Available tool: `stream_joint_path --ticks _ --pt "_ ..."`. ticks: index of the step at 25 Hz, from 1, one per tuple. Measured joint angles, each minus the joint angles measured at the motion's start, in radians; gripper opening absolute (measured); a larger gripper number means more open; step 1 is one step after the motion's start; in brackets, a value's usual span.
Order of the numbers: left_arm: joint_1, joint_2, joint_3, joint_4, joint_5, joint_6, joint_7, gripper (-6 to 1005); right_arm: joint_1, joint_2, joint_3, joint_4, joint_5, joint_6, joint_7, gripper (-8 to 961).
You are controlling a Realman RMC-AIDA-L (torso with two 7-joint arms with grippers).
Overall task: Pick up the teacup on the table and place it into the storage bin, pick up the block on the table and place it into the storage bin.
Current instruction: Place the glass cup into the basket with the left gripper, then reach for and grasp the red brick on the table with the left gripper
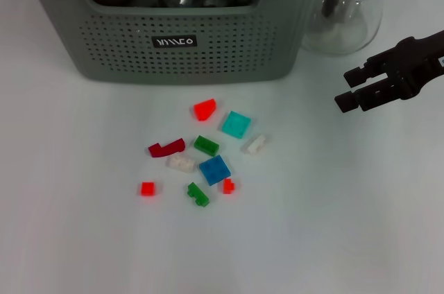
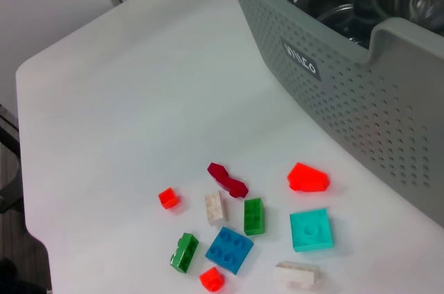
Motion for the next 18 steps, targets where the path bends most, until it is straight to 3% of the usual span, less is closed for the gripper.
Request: stream_joint_path --ticks 5,11,15,18 --pt "0.000 0.000 0.000 0.001 0.000 0.000 0.003 218 0.000 0.000 0.000 0.000 0.000 0.000 -0.002 684" --pt "0.000 0.000 -0.001 0.016 0.000 0.006 0.004 308 -0.002 -0.001 0.000 0.000 0.000 0.001 -0.003 684" --pt "0.015 -0.001 -0.027 0.109 -0.011 0.052 -0.011 366 -0.002 -0.003 0.000 0.000 0.000 0.001 -0.003 684" --pt "0.048 -0.017 -0.073 0.264 -0.034 0.119 -0.023 421 -0.002 -0.003 0.000 -0.001 0.000 0.001 -0.003 684"
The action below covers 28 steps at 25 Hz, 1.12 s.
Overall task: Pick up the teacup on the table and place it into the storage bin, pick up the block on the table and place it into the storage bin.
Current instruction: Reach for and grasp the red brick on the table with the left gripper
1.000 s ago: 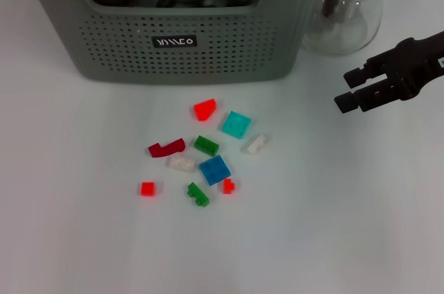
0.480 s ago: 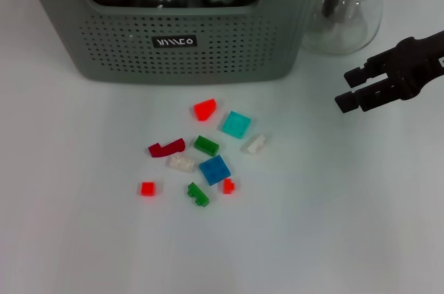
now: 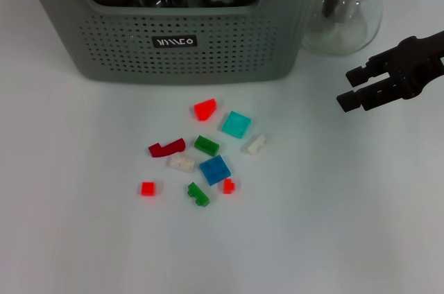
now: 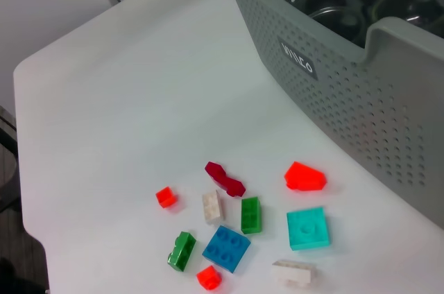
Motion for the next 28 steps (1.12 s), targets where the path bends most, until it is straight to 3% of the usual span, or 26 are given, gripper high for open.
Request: stream_joint_path --ticks 5,9,12,15,16,20,28 --pt "0.087 -0.017 -0.098 0.258 -0.201 0.134 0.016 522 -0.001 0.000 0.009 -0.004 0.007 -0.007 -0.016 684" --pt "0.210 0.006 -0.147 0.397 -0.578 0.290 0.124 603 0.004 0.000 0.011 -0.002 0.012 -0.010 -0.036 684" --pt "0.302 0.022 -0.184 0.442 -0.854 0.449 0.250 827 0.007 0.001 0.011 -0.001 0.030 -0.012 -0.045 684" --pt "0.365 0.022 -0.248 0.462 -1.007 0.651 0.370 834 0.004 0.000 0.011 -0.001 0.064 -0.019 -0.055 684" --pt "0.396 0.014 -0.294 0.472 -1.035 0.792 0.423 836 0.003 -0.001 0.011 -0.003 0.074 -0.020 -0.057 684" --pt "0.445 0.001 -0.305 0.483 -1.022 0.921 0.479 835 0.000 -0.001 0.012 -0.004 0.091 -0.020 -0.061 684" --pt "0.614 -0.044 -0.240 0.625 -0.850 0.966 0.568 833 0.001 0.005 0.023 0.001 0.096 -0.009 -0.060 686"
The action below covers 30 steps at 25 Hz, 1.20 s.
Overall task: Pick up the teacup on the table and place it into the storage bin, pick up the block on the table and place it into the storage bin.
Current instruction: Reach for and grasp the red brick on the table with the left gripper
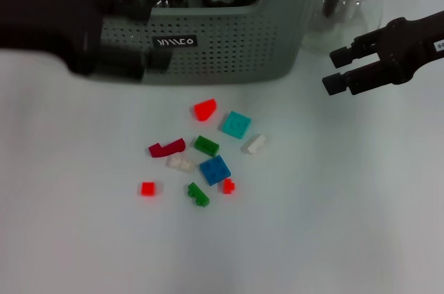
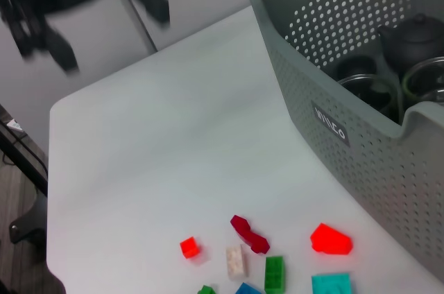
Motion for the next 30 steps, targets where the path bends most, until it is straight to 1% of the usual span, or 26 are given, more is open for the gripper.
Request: stream_joint_path --ticks 2,5,8,12,17,20,22,25,30 --pt "0.024 -0.015 0.026 0.022 0.065 0.001 0.020 833 0.000 0.003 0.000 0.008 0.000 0.004 -0.001 686" --pt "0.059 -0.042 0.089 0.050 0.163 0.002 0.082 832 0.002 0.006 0.000 0.029 0.000 0.008 -0.004 686" --pt "0.065 -0.055 0.157 0.061 0.261 -0.010 0.119 832 0.007 0.011 -0.005 0.043 0.000 0.011 -0.005 686" --pt "0.004 -0.052 0.243 0.010 0.416 -0.065 0.039 830 0.008 0.017 -0.007 0.047 -0.003 0.010 -0.006 686" --pt "-0.081 -0.051 0.356 -0.094 0.568 -0.175 -0.082 826 0.006 0.017 -0.008 0.049 -0.004 0.010 -0.007 686" --pt "-0.115 -0.050 0.454 -0.145 0.670 -0.226 -0.142 823 0.003 0.018 -0.008 0.049 -0.005 0.010 -0.007 686" --pt "-0.123 -0.053 0.526 -0.158 0.729 -0.262 -0.172 822 0.002 0.018 -0.008 0.049 -0.005 0.010 -0.007 686" --pt "-0.122 -0.055 0.603 -0.164 0.762 -0.313 -0.204 820 -0.003 0.018 -0.008 0.049 -0.006 0.010 -0.007 685" --pt "-0.135 -0.055 0.639 -0.208 0.762 -0.367 -0.214 817 -0.007 0.018 -0.008 0.049 -0.006 0.011 -0.007 685"
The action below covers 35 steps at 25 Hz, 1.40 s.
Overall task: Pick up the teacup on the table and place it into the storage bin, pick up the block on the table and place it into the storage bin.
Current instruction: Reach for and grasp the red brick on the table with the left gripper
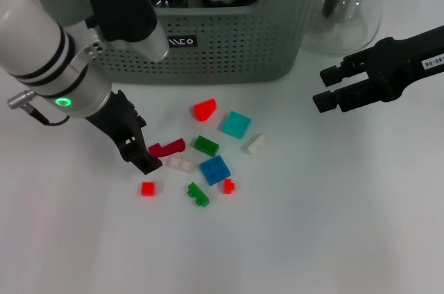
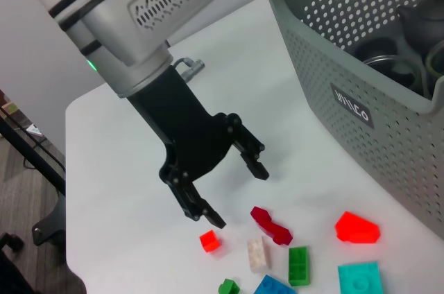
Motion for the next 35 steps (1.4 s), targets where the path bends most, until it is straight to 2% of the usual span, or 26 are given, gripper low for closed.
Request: stream_joint_path --ticks 11,16,19,25,35 --pt "-0.029 0.000 0.026 -0.098 -0.004 -0.072 -0.008 811 -0.008 -0.001 0.001 0.000 0.000 0.000 0.000 685" --pt "-0.032 0.000 0.037 -0.119 0.001 -0.101 -0.009 588 -0.008 -0.002 0.005 0.000 0.000 0.002 -0.001 685" --pt "-0.036 0.000 0.040 -0.138 0.002 -0.113 -0.006 506 -0.008 -0.002 0.005 -0.002 0.000 0.002 -0.001 685" --pt "-0.038 0.000 0.057 -0.151 0.002 -0.136 -0.007 505 -0.008 -0.002 0.007 -0.003 0.000 0.004 -0.001 685" --pt "-0.040 0.000 0.065 -0.164 0.004 -0.153 -0.009 418 -0.008 -0.003 0.008 -0.005 0.000 0.011 -0.002 685"
